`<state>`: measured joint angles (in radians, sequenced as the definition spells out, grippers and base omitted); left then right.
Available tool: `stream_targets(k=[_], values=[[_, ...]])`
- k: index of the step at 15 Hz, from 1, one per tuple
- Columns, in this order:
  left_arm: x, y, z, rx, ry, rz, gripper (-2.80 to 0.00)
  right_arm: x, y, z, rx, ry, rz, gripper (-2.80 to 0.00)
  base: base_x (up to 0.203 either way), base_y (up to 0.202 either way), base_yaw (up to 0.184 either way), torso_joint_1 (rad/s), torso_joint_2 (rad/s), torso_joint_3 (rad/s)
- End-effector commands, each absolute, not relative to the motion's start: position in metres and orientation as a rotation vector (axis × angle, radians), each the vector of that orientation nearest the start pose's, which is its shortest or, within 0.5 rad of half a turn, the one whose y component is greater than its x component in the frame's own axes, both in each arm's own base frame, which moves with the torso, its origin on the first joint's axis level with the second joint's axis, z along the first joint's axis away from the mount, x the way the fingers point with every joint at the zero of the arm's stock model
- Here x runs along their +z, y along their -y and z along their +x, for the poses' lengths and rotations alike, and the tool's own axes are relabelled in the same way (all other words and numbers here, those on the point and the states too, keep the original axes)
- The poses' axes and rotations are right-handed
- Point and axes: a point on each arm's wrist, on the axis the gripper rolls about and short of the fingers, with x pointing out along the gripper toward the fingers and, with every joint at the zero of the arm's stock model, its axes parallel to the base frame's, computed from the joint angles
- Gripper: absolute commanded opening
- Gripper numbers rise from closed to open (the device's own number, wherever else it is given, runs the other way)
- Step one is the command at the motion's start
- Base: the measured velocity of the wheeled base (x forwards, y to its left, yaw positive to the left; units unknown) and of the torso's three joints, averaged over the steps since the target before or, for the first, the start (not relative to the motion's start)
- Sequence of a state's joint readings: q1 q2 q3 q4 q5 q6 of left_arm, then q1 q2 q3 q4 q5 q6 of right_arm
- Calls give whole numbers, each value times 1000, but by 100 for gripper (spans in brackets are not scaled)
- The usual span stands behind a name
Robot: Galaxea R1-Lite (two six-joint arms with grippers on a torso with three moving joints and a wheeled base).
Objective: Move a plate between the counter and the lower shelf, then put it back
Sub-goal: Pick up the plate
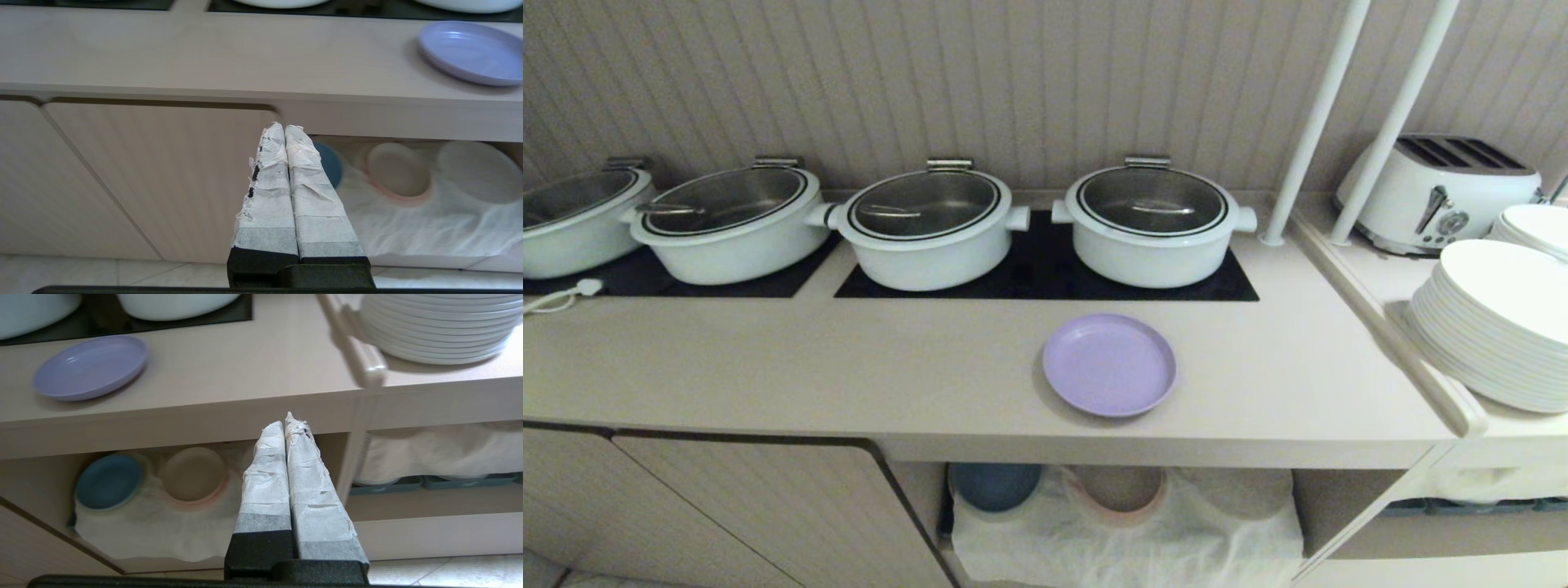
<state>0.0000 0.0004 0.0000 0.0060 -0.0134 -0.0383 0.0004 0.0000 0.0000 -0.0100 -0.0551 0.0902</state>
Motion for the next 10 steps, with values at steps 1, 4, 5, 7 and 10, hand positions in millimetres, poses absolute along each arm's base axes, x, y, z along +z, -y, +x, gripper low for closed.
stream_targets(k=[1,4,5,7,10], values=[[75,0,-23,-14,-6,-38,-280,77,1,-23,-55,13,91,-280,0,-198,-1,3,2,7],[75,0,-23,-14,-6,-38,-280,77,1,-23,-54,13,91,-280,0,-199,1,2,1,-1],[75,0,-23,-14,-6,-38,-280,77,1,-23,-54,12,91,-280,0,-203,5,2,2,2],[75,0,-23,-14,-6,-38,-280,77,1,-23,-53,13,91,-280,0,-196,2,3,3,1],[75,0,-23,-14,-6,-38,-280,77,1,-23,-53,13,91,-280,0,-196,1,3,3,0]])
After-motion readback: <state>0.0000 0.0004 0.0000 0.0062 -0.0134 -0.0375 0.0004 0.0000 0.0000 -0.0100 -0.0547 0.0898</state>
